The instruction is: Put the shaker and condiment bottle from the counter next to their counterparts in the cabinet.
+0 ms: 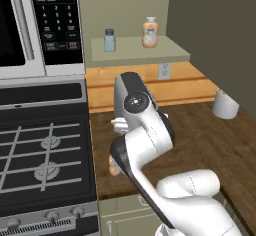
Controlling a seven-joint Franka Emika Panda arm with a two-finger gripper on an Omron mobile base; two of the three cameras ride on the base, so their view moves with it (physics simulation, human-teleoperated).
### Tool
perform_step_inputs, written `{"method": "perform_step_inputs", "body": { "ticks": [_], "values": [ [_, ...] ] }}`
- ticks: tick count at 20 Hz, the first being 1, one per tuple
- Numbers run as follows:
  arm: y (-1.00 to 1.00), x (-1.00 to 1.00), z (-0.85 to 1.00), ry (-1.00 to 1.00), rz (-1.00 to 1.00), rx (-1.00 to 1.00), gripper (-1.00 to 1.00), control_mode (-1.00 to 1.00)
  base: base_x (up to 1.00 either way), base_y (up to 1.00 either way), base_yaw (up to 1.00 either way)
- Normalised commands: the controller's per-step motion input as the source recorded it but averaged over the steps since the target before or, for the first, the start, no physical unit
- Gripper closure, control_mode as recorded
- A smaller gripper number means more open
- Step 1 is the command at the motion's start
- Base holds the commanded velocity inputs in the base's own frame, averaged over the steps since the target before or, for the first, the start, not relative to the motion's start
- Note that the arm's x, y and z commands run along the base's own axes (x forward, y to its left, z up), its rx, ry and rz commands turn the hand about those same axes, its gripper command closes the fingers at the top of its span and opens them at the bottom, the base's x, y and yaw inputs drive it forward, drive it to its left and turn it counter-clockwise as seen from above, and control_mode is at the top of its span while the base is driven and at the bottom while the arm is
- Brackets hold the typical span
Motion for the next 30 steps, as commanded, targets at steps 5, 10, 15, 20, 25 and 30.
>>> {"method": "perform_step_inputs", "body": {
  "ticks": [5,10,15,20,25,30],
  "values": [
    [0.8,-0.05,-0.26,-0.21,-0.17,-0.03,-1.0,-1.0,0.0,0.0,0.0],
    [0.47,-0.04,-0.38,-0.03,-0.07,-0.01,-1.0,-1.0,0.0,0.0,0.0],
    [0.31,0.0,-0.33,0.04,0.0,-0.05,-1.0,-1.0,0.0,0.0,0.0],
    [0.25,0.0,-0.37,0.0,0.0,-0.16,-1.0,-1.0,0.0,0.0,0.0],
    [0.05,0.04,-0.33,-0.03,0.0,-0.06,-1.0,-1.0,0.0,0.0,0.0],
    [0.0,0.06,-0.2,-0.04,0.0,0.0,-1.0,-1.0,0.0,0.0,0.0]
  ]
}}
